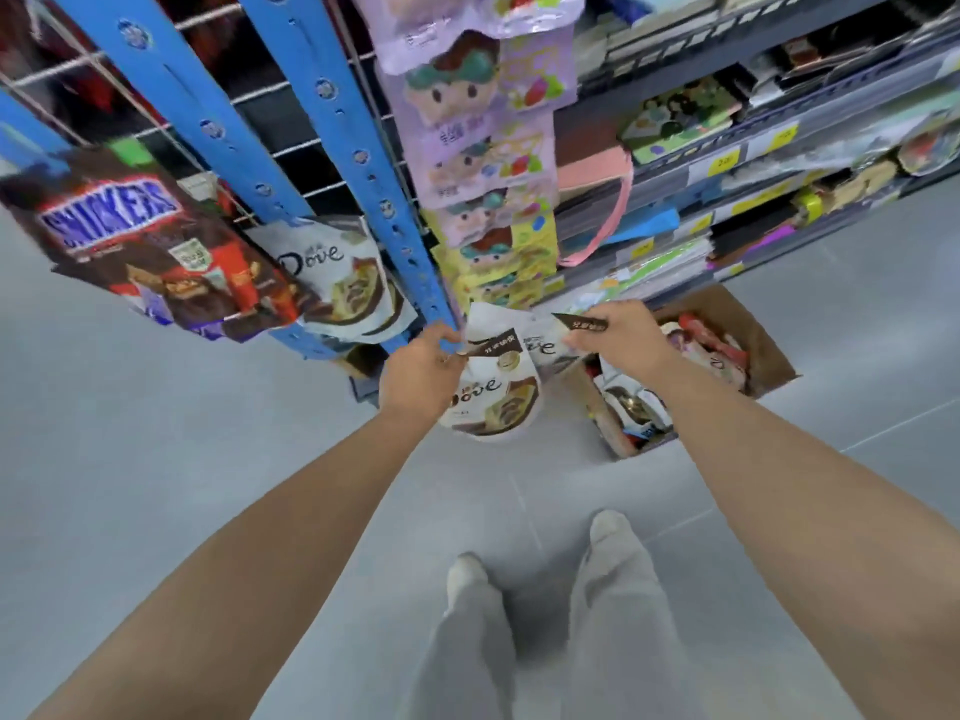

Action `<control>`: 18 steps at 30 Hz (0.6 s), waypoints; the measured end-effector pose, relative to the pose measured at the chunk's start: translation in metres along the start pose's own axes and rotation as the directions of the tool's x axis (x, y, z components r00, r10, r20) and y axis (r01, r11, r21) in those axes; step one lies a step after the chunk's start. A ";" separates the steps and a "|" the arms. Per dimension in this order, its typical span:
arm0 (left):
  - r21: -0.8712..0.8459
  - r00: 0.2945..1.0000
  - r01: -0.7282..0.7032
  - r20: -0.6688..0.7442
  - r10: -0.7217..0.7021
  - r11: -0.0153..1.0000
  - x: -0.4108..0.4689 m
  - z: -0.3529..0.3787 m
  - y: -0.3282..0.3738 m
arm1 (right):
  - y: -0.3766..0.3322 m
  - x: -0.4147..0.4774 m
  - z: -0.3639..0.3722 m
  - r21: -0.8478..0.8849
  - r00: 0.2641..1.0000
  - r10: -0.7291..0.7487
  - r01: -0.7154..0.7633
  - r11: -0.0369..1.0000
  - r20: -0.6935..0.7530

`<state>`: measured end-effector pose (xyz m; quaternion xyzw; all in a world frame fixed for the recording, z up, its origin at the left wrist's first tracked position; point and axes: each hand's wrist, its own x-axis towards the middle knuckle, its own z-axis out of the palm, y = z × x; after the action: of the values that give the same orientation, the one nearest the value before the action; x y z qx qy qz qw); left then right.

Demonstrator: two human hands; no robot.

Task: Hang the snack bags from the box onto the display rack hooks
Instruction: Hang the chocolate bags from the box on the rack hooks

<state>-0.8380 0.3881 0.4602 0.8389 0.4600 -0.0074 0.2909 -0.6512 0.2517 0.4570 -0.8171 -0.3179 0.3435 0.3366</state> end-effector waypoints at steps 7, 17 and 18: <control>-0.069 0.933 0.331 -0.122 -0.337 0.941 -0.003 -0.010 -0.109 | 0.010 0.006 0.085 -0.291 1.000 -0.014 0.013 0.957 0.000; -0.243 0.872 0.472 -0.016 -0.490 0.848 0.030 0.019 -0.171 | -0.009 0.046 0.186 -0.517 0.828 -0.060 0.402 0.756 0.557; -0.209 0.900 0.426 0.002 -0.436 0.880 0.034 0.026 -0.171 | -0.006 0.052 0.200 -0.466 0.826 -0.082 0.393 0.792 0.558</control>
<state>-0.9448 0.4714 0.3468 0.6812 0.6397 -0.0056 0.3561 -0.7786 0.3604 0.3362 -0.7095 -0.5859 0.3908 0.0260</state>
